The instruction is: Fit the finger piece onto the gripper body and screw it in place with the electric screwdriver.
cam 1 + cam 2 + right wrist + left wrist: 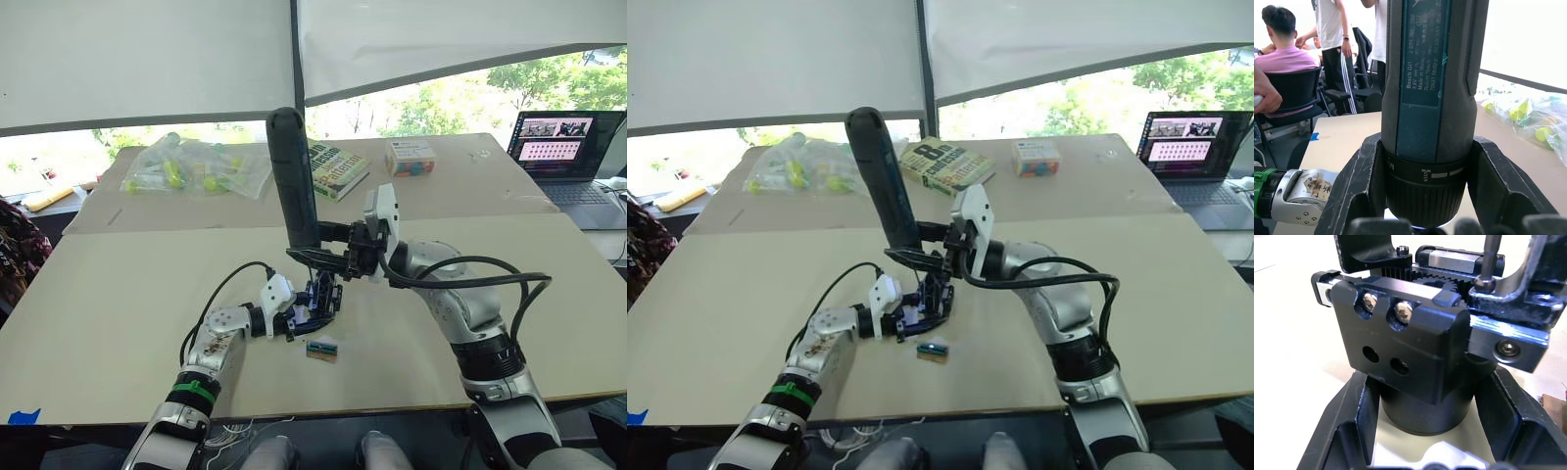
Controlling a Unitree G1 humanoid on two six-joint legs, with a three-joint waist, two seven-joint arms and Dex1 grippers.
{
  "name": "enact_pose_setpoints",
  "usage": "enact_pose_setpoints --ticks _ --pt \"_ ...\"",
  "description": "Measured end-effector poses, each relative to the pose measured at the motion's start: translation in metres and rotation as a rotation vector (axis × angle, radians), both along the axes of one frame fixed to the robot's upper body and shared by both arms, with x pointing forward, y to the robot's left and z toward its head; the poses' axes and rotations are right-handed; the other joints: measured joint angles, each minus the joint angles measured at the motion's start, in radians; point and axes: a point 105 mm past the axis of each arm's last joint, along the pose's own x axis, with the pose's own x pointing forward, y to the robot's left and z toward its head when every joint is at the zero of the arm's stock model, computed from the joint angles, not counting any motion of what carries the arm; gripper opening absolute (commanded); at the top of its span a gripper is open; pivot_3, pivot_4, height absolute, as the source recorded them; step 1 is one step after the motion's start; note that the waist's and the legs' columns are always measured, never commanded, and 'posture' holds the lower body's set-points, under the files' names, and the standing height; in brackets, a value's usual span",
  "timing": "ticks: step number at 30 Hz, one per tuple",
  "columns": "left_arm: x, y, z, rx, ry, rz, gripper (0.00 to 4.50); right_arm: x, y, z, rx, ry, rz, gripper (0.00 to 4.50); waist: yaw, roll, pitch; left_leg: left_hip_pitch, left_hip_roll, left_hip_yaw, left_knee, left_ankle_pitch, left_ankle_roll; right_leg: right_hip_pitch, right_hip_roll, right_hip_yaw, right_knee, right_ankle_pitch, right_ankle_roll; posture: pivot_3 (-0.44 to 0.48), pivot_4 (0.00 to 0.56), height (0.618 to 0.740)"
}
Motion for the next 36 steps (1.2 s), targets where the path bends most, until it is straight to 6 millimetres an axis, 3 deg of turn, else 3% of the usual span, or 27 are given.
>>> enact_pose_setpoints --ticks 10,14,17,26,30,34,35,36 --pt "0.001 0.0 0.002 -0.003 -0.016 0.003 2.32 -0.005 -0.01 0.012 0.034 -0.031 0.096 1.92 0.001 -0.003 0.003 -0.005 0.0 0.0 0.0 0.0 0.0 -0.004 0.0 -0.001 0.0 0.0 0.0 0.0 0.15 0.74" --pt "0.006 0.001 0.005 -0.004 -0.029 0.025 2.32 -0.007 -0.016 0.04 0.142 -0.099 0.138 1.92 0.003 -0.004 0.004 -0.016 -0.001 0.0 0.0 0.002 0.0 -0.018 0.0 0.0 0.001 0.003 -0.001 0.0 0.15 0.74" --pt "0.008 0.002 0.005 -0.004 -0.03 0.038 2.32 -0.012 -0.021 0.058 0.206 -0.171 0.166 1.92 0.005 -0.004 0.004 -0.016 -0.001 -0.001 0.0 0.002 0.0 -0.017 0.0 0.0 0.001 0.005 -0.004 0.0 0.15 0.74" --pt "0.01 0.003 0.005 -0.005 -0.029 0.063 2.32 -0.014 -0.024 0.053 0.203 -0.162 0.184 1.92 0.003 -0.004 0.004 -0.016 -0.001 -0.001 0.0 0.002 0.0 -0.018 0.0 0.0 0.001 0.004 -0.002 0.0 0.15 0.74" --pt "0.01 0.004 0.006 -0.014 -0.015 0.074 2.32 -0.015 -0.035 0.06 0.206 -0.19 0.167 1.92 0.004 -0.004 0.004 -0.017 -0.001 -0.001 0.0 0.002 0.0 -0.018 0.0 0.0 0.0 0.003 -0.002 0.0 0.15 0.74" --pt "0.01 0.01 0.007 -0.047 0.015 0.103 4.17 -0.018 -0.046 0.066 0.225 -0.212 0.156 1.92 -0.003 -0.004 0.005 -0.016 -0.001 -0.001 0.0 0.002 0.0 -0.018 0.0 0.0 0.0 0.004 -0.002 0.0 0.15 0.74" --pt "0.01 0.011 0.007 -0.049 0.019 0.108 4.45 -0.018 -0.048 0.065 0.218 -0.21 0.153 1.92 -0.004 -0.004 0.005 -0.016 -0.001 -0.001 0.0 0.002 0.0 -0.018 0.0 0.0 0.0 0.004 -0.002 0.0 0.15 0.74" --pt "0.01 0.013 0.007 -0.049 0.02 0.115 4.45 -0.018 -0.051 0.062 0.212 -0.202 0.147 1.92 -0.006 -0.004 0.005 -0.016 0.0 0.0 0.0 0.002 0.0 -0.018 0.0 0.0 0.0 0.004 -0.002 0.0 0.15 0.74"
